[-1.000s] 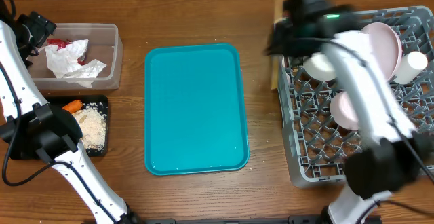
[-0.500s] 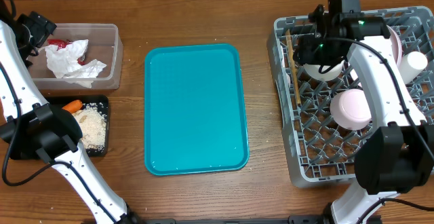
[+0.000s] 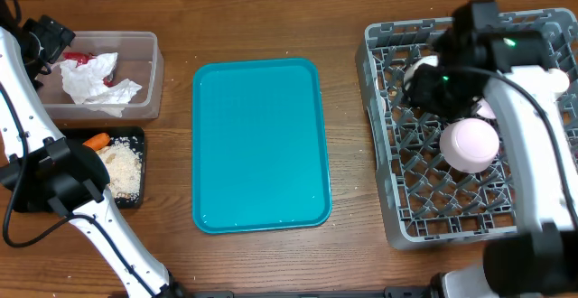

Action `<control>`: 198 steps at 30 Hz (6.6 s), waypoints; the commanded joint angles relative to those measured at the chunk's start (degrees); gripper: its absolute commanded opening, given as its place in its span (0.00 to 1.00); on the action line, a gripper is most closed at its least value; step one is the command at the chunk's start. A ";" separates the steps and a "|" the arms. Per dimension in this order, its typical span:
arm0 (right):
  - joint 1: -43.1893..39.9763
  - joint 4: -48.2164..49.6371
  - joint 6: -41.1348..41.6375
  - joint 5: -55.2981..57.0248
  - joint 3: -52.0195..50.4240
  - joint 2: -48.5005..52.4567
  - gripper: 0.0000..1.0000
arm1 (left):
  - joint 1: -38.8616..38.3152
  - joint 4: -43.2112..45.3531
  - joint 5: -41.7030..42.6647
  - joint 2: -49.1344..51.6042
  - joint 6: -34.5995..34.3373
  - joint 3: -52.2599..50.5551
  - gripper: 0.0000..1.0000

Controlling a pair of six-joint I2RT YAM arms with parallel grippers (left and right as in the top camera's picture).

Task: Sort waste into correct bins and load items into the dishwasher rack

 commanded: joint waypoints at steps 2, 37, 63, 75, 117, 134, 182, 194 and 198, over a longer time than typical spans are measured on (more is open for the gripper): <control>0.26 -2.93 1.64 3.13 -3.91 -12.35 0.46 | -0.17 0.09 -0.39 -0.28 0.31 -0.26 0.99; 0.26 51.89 22.16 0.76 -70.18 -53.86 1.00 | -0.17 0.09 -0.39 -0.28 0.31 -0.26 1.00; 0.15 82.51 3.78 4.48 -96.76 -94.33 1.00 | -0.17 0.09 -0.39 -0.28 0.31 -0.26 1.00; 0.15 77.92 -6.60 9.18 -96.74 -94.33 1.00 | -0.17 0.09 -0.39 -0.28 0.31 -0.26 1.00; 0.15 77.83 -6.69 11.61 -96.74 -94.31 1.00 | -8.76 4.92 -0.42 -20.33 0.31 -25.88 1.00; 0.15 77.83 -6.69 11.61 -96.74 -94.29 1.00 | -38.86 15.72 -9.25 -70.07 5.75 -79.95 1.00; 0.15 77.83 -6.69 11.58 -96.74 -94.29 1.00 | -23.91 79.60 -1.86 -137.65 19.63 -151.95 1.00; 0.15 77.83 -6.69 11.61 -96.74 -94.29 1.00 | -23.91 79.60 -1.86 -137.65 19.63 -151.95 1.00; 0.15 77.83 -6.69 11.61 -96.74 -94.29 1.00 | -23.91 79.60 -1.86 -137.65 19.63 -151.95 1.00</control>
